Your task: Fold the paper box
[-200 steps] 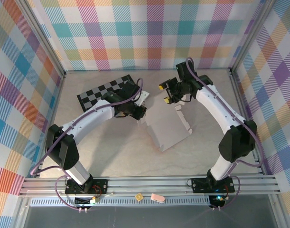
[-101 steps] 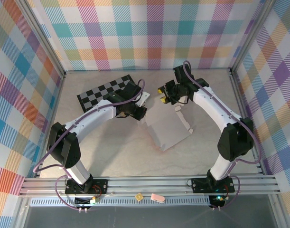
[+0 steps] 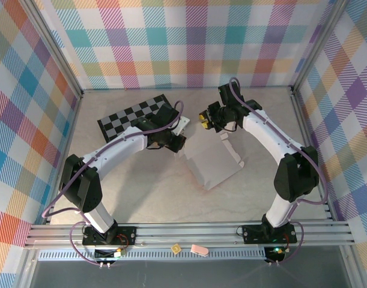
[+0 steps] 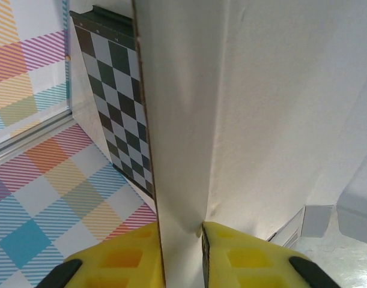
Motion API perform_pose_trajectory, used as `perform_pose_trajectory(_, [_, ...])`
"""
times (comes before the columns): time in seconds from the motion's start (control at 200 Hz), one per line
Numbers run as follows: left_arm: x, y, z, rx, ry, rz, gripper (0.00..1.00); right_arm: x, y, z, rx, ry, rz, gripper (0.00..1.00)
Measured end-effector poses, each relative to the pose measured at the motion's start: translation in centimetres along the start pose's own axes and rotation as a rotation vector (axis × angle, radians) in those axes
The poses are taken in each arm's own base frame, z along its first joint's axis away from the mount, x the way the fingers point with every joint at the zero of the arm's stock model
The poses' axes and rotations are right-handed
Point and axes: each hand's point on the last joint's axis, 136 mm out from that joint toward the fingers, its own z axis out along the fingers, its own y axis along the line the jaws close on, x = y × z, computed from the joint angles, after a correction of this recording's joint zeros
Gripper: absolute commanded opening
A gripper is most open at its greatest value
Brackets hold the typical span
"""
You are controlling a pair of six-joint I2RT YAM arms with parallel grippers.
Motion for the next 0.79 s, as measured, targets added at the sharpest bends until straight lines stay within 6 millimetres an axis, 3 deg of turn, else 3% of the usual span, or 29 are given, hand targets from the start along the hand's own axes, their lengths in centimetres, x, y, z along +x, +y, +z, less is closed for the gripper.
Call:
perform_pose_trajectory(0.13, [0.3, 0.1, 0.3, -0.002, 0.003, 0.000, 0.00, -0.1, -0.4, 0.3, 0.005, 0.001, -0.002, 0.09])
perform_pose_trajectory(0.255, [0.5, 0.2, 0.5, -0.009, 0.004, -0.003, 0.33, -0.2, -1.0, 0.7, 0.015, 0.001, -0.003, 0.00])
perform_pose_trajectory(0.375, [-0.1, 0.3, 0.2, -0.011, -0.025, -0.039, 0.46, -0.5, -2.0, 1.4, 0.028, -0.005, -0.005, 0.00])
perform_pose_trajectory(0.47, [-0.7, 0.1, -1.1, -0.004, -0.077, -0.105, 0.48, -0.8, -2.7, 2.2, 0.024, -0.010, -0.006, 0.00])
perform_pose_trajectory(0.67, [-2.7, 0.0, -5.9, 0.053, -0.217, -0.350, 0.47, -1.3, -3.2, 3.4, -0.019, -0.020, -0.023, 0.00])
perform_pose_trajectory(0.795, [-2.9, 0.3, -6.0, 0.085, -0.214, -0.525, 0.42, -1.6, -3.3, 4.2, -0.064, -0.025, -0.038, 0.00])
